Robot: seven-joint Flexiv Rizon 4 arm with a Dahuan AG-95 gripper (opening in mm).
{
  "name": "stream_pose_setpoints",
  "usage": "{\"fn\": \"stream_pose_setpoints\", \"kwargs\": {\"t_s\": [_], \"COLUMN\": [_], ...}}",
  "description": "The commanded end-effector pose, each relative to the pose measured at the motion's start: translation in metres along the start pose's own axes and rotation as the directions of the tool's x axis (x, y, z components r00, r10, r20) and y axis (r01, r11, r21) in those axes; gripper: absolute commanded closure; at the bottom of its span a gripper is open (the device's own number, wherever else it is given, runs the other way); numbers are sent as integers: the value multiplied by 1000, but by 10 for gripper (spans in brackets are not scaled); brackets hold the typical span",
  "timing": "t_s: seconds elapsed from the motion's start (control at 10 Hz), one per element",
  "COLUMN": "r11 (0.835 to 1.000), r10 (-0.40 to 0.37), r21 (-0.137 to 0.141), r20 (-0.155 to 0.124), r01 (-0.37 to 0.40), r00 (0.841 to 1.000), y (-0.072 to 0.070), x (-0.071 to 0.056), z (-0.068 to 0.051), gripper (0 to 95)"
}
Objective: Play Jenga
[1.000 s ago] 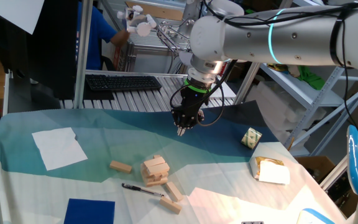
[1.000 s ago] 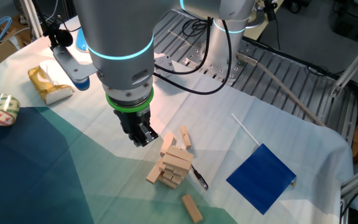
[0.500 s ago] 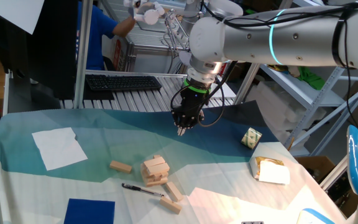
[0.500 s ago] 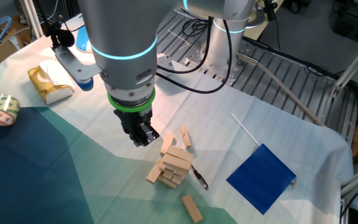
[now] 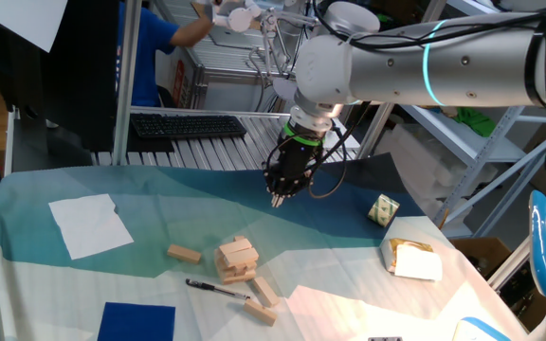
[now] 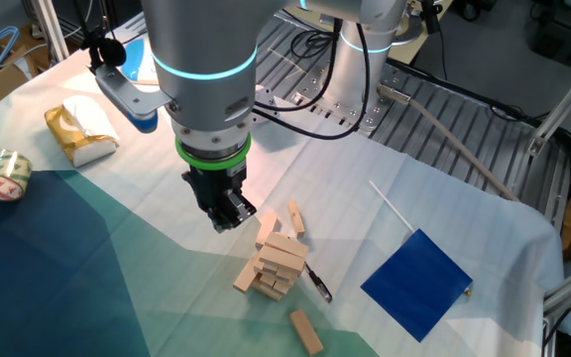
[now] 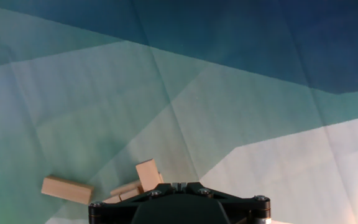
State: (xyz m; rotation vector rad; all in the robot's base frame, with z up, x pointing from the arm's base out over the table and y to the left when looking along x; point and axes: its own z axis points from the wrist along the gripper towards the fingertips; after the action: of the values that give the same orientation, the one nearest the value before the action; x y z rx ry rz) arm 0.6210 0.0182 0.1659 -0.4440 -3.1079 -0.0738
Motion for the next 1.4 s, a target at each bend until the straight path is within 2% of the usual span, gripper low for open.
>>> {"fn": "stream_pose_setpoints", "kwargs": {"t_s": [0.1, 0.2, 0.3, 1.0, 1.3, 1.4], "r11": [1000, 1000, 1000, 999, 999, 999], "r10": [-1, -13, -7, -44, -39, -40], "r21": [3, 1, -6, -15, -5, -4], "r20": [4, 16, 9, 11, 10, 21], "r01": [1, 13, 7, 44, 39, 40], "r00": [1000, 1000, 1000, 999, 999, 999], "y": [0, 0, 0, 0, 0, 0], "x": [-1, -1, -1, -1, -1, -1], "z": [0, 0, 0, 0, 0, 0], "gripper": [950, 950, 950, 950, 950, 950]}}
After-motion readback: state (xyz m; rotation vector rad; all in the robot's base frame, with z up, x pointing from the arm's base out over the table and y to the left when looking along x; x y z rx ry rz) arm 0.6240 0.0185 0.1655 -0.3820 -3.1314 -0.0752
